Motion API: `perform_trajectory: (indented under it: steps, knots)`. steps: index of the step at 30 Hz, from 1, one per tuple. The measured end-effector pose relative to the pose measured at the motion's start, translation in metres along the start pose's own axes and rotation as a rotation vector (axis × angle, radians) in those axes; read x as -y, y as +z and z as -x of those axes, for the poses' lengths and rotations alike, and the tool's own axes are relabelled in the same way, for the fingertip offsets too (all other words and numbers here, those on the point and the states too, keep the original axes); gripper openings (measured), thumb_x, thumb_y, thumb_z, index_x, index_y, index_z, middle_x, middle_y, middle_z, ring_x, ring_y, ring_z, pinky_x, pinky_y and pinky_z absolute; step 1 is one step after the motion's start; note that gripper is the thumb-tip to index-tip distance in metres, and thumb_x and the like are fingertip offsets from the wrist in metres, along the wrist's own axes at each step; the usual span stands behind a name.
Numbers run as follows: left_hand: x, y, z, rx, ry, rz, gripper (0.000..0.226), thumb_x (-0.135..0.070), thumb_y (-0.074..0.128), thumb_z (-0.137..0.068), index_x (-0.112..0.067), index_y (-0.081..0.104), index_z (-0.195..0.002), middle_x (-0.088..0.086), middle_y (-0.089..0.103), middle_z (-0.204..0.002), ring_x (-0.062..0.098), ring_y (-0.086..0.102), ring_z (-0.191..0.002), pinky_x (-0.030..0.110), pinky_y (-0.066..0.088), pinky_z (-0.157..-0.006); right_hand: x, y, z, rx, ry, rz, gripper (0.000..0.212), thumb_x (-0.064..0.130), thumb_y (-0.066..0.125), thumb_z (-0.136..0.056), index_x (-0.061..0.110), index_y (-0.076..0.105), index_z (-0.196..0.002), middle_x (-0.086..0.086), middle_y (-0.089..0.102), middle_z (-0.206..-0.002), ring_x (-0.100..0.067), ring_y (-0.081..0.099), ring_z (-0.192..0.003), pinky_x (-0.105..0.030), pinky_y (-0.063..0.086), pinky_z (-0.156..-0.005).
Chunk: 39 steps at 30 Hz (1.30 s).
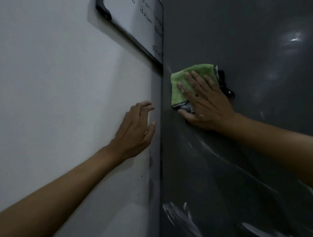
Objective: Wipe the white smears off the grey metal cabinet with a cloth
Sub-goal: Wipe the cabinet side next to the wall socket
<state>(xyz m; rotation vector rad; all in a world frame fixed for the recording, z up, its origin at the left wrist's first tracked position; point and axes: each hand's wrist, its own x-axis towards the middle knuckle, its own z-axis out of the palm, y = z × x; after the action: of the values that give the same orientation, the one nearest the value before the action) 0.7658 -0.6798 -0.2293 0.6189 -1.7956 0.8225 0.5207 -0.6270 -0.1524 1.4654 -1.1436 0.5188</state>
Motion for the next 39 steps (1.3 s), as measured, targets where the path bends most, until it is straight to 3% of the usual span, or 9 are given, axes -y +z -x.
perform_trajectory:
  steps: [3, 7, 11, 14, 17, 24, 29, 34, 39]
  knots:
    - [-0.001, 0.000, -0.008, -0.016, -0.002, 0.033, 0.046, -0.026, 0.055, -0.105, -0.001, 0.050, -0.143, 0.016, 0.049, -0.148, 0.027, 0.048, -0.135, 0.039, 0.041, -0.112, 0.005, 0.001, -0.019, -0.005, -0.024, -0.004, 0.086, 0.067, 0.041, -0.102, 0.021, 0.014, -0.170, -0.007, 0.002, -0.178, -0.022, -0.001, -0.164, -0.043, -0.003, -0.132]
    - [0.000, -0.004, -0.011, -0.063, -0.029, 0.116, 0.049, -0.031, 0.051, -0.105, -0.002, 0.050, -0.145, 0.015, 0.049, -0.148, 0.026, 0.047, -0.137, 0.039, 0.040, -0.115, 0.011, 0.005, -0.029, -0.017, -0.039, 0.014, 0.074, 0.050, 0.040, -0.106, 0.017, 0.018, -0.169, -0.007, 0.008, -0.178, -0.022, 0.003, -0.164, -0.040, -0.003, -0.132]
    - [-0.001, -0.001, -0.006, -0.063, -0.053, 0.154, 0.049, -0.027, 0.054, -0.105, -0.002, 0.048, -0.147, 0.014, 0.047, -0.151, 0.025, 0.045, -0.139, 0.042, 0.040, -0.116, 0.013, 0.009, 0.001, 0.052, -0.211, -0.007, 0.069, 0.046, 0.028, -0.104, 0.018, 0.027, -0.167, -0.006, 0.016, -0.176, -0.023, 0.008, -0.164, -0.043, 0.001, -0.133]
    - [-0.002, -0.002, -0.006, -0.035, -0.044, 0.171, 0.051, -0.031, 0.053, -0.105, -0.003, 0.047, -0.147, 0.015, 0.045, -0.152, 0.026, 0.044, -0.140, 0.043, 0.041, -0.116, 0.002, 0.004, -0.002, 0.065, -0.306, 0.010, 0.063, 0.042, 0.035, -0.107, 0.020, 0.031, -0.166, -0.004, 0.020, -0.175, -0.021, 0.011, -0.164, -0.038, -0.003, -0.132]
    - [-0.005, -0.004, -0.007, -0.014, -0.017, 0.169, 0.053, -0.034, 0.051, -0.105, -0.003, 0.046, -0.148, 0.015, 0.045, -0.153, 0.026, 0.044, -0.141, 0.044, 0.040, -0.116, -0.004, -0.003, -0.038, 0.071, -0.247, 0.006, 0.062, 0.037, 0.045, -0.108, 0.023, 0.029, -0.167, -0.003, 0.018, -0.176, -0.020, 0.009, -0.164, -0.037, -0.003, -0.131]
    - [-0.006, -0.012, -0.012, 0.005, -0.005, 0.134, 0.049, -0.031, 0.050, -0.107, -0.003, 0.047, -0.147, 0.016, 0.045, -0.153, 0.029, 0.044, -0.140, 0.047, 0.041, -0.114, -0.003, -0.016, -0.098, 0.026, 0.019, -0.062, 0.061, 0.038, 0.039, -0.110, 0.025, 0.025, -0.168, -0.001, 0.011, -0.177, -0.020, 0.004, -0.164, -0.041, 0.002, -0.130]
    - [-0.011, -0.015, -0.005, -0.006, -0.012, 0.149, 0.052, -0.033, 0.051, -0.106, -0.003, 0.046, -0.149, 0.017, 0.045, -0.153, 0.028, 0.044, -0.140, 0.041, 0.039, -0.116, 0.010, 0.000, -0.035, 0.018, -0.112, -0.045, 0.062, 0.036, 0.041, -0.109, 0.023, 0.026, -0.168, -0.003, 0.015, -0.177, -0.022, 0.007, -0.164, -0.042, 0.000, -0.131]
    - [-0.014, -0.010, 0.007, 0.021, -0.001, 0.135, 0.055, -0.035, 0.052, -0.105, 0.000, 0.047, -0.147, 0.018, 0.046, -0.152, 0.030, 0.046, -0.138, 0.045, 0.041, -0.114, 0.018, 0.004, 0.043, 0.091, -0.256, -0.039, 0.065, 0.036, 0.046, -0.107, 0.023, 0.025, -0.168, -0.001, 0.012, -0.176, -0.021, 0.003, -0.164, -0.040, -0.004, -0.132]
    - [-0.016, -0.003, 0.015, 0.058, -0.012, 0.141, 0.061, -0.043, 0.046, -0.105, 0.000, 0.046, -0.148, 0.018, 0.044, -0.155, 0.031, 0.044, -0.141, 0.048, 0.041, -0.114, 0.003, -0.001, 0.085, 0.167, -0.470, -0.010, 0.063, 0.037, 0.049, -0.109, 0.024, 0.027, -0.167, -0.001, 0.016, -0.175, -0.022, 0.010, -0.164, -0.048, 0.008, -0.133]
